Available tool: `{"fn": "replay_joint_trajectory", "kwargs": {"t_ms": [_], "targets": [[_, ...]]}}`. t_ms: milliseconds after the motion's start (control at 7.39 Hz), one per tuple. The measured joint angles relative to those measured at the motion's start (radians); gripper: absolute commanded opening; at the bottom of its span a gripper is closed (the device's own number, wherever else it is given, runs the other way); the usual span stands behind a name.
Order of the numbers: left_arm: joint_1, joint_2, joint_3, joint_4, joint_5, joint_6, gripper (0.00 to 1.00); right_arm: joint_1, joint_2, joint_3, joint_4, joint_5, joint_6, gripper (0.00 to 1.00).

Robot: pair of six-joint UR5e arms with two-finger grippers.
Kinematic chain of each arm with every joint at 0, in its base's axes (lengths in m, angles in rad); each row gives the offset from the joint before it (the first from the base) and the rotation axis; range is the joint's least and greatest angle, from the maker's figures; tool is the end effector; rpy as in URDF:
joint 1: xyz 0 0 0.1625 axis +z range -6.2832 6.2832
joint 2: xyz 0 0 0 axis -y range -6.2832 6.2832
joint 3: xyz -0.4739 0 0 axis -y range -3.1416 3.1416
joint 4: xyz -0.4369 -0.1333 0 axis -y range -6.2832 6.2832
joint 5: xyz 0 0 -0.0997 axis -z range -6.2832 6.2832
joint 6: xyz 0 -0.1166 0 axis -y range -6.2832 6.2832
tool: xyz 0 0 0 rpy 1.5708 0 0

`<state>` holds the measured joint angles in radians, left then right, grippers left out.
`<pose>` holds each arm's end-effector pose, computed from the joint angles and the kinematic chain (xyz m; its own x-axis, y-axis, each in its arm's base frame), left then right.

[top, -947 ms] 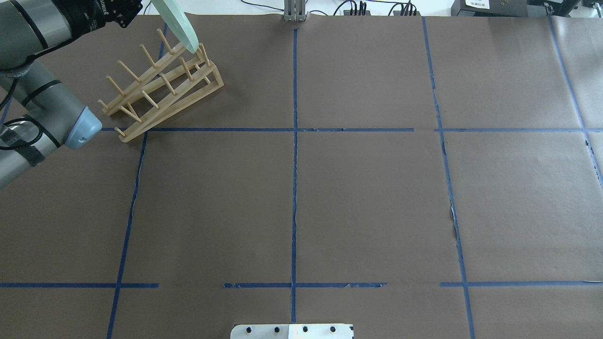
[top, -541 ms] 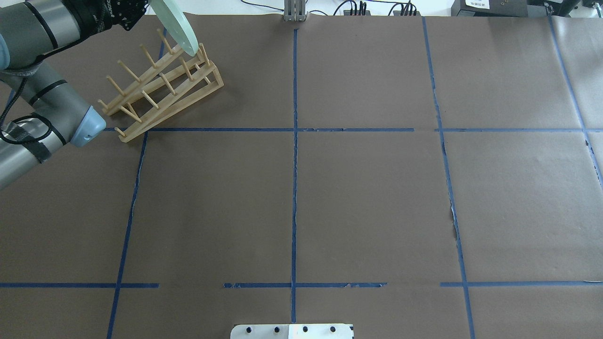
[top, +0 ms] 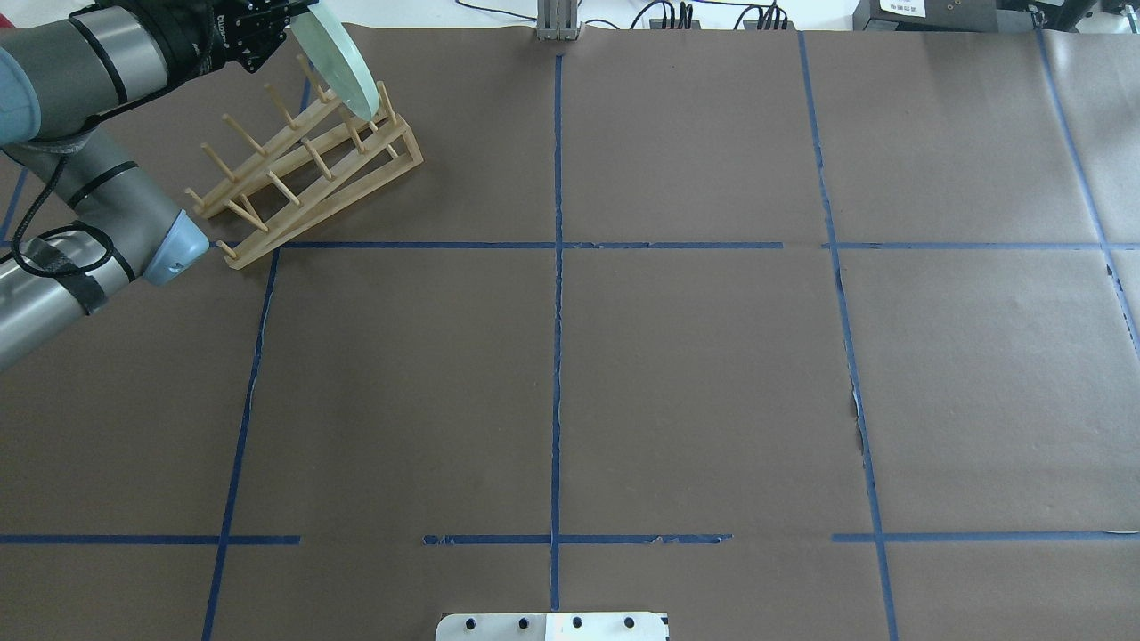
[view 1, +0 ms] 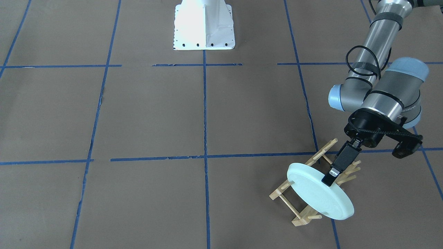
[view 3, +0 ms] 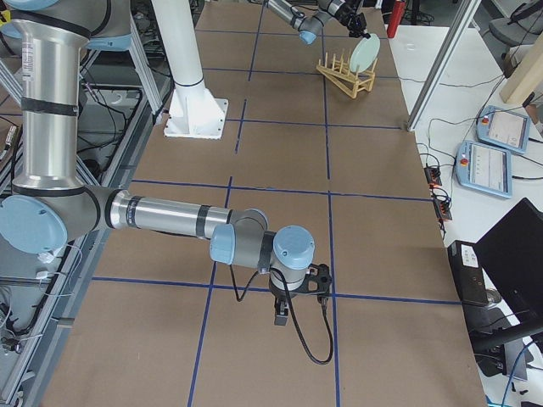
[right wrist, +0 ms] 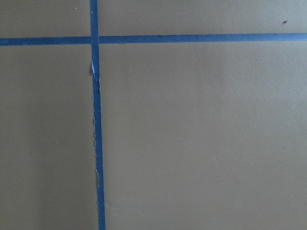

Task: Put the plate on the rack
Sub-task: 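Lower the upright plate into a rack slot with the left gripper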

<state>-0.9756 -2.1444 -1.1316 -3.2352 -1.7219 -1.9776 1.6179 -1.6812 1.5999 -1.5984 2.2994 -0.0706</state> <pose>0.3414 -0.7107 0.3788 -0.4078 -0.0955 -0.9081 0.6261 0.6946 -0.3542 0.0779 -0.4698 0.7663 0.7433 0.0371 0.6679 0.0056 0.9981 -0.0617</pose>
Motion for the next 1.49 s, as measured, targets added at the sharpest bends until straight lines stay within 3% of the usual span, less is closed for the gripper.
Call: {"fn": "replay_joint_trajectory", "kwargs": {"t_ms": [135,1083,1353,1489], "targets": [[0.008,0.002,0.002,0.000,0.001,0.011,0.99,0.000,0.000,0.000,0.000,0.000,0.000,1.00],[0.028,0.017,0.021,0.007,0.039,0.169,1.00,-0.001,0.000,0.000,0.000,0.000,0.000,1.00],[-0.013,0.048,-0.009,0.035,-0.031,0.253,1.00,0.000,0.000,0.000,0.000,0.000,0.000,1.00],[-0.048,0.072,-0.060,0.114,-0.100,0.332,1.00,0.000,0.000,0.000,0.000,0.000,0.000,1.00]]}}
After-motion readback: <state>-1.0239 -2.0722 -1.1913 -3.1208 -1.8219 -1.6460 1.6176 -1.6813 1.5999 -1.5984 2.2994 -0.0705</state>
